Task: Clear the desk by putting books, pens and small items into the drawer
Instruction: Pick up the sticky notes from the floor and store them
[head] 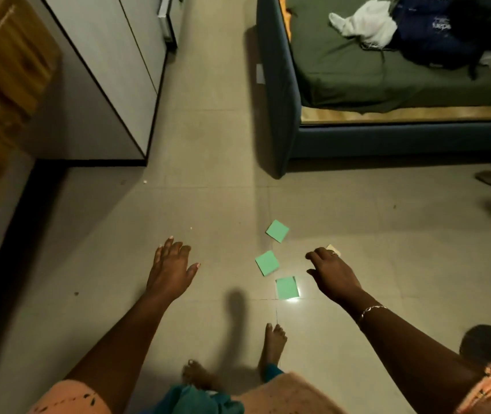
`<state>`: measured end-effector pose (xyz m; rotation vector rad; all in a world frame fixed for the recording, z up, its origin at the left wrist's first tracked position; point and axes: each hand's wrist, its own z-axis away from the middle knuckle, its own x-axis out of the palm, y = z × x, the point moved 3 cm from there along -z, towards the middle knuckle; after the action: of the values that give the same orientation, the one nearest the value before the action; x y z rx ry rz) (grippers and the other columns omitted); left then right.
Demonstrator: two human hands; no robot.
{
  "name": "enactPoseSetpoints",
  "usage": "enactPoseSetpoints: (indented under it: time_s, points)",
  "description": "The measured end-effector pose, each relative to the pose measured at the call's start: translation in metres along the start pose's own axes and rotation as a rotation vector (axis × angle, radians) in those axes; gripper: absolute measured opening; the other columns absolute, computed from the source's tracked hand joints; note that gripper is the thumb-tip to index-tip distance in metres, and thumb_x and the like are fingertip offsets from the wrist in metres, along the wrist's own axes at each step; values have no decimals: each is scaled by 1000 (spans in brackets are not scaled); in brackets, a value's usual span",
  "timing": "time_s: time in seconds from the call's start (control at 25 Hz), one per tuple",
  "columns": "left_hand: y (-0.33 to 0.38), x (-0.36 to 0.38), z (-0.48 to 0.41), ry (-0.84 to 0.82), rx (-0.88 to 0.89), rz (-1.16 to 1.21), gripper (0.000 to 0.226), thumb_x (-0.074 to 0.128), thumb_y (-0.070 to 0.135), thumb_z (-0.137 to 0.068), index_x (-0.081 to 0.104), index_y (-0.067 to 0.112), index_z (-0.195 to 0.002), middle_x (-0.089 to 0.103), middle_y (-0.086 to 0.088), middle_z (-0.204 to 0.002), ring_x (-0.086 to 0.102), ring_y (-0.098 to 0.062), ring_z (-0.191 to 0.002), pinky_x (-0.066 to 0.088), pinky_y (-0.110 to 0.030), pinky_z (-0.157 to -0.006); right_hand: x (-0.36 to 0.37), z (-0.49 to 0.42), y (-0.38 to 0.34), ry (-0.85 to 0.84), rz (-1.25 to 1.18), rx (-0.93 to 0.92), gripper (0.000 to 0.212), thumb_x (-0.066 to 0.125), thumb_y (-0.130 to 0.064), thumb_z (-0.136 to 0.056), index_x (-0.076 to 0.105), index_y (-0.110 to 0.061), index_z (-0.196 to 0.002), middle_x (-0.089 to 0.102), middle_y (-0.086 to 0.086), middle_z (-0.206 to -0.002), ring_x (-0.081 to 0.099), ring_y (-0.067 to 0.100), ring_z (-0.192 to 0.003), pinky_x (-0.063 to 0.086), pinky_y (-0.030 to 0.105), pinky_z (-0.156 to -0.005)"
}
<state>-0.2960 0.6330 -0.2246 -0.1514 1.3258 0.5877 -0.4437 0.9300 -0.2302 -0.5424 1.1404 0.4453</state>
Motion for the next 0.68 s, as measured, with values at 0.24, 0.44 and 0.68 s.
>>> enactPoseSetpoints:
  time_s: [0.24,0.44,0.68]
  points:
    - [64,55,-77,-164,103,-53,46,50,34,-93,47,9,-130,50,-11,-133,35,-28,-134,19,-37,-113,29,-14,96,-115,28,180,39,54,-19,-91,47,-12,-128,53,8,-124,50,29,-114,45,34,-80]
    - [86,175,-144,-342,247,-68,46,92,25,-41,67,4,-74,65,-11,-67,67,-30,-63,55,-34,-63,132,-53,137,-169,63,121,40,89,-9,-45,66,-10,-78,63,5,-72,63,26,-62,47,32,-40]
    - [91,342,-212,-480,233,-70,44,65,23,-84,54,0,-121,57,-18,-118,53,-36,-112,41,-40,-94,296,-119,161,-237,72,21,47,90,-8,-23,62,-18,-60,57,-3,-58,56,16,-47,37,20,-35]
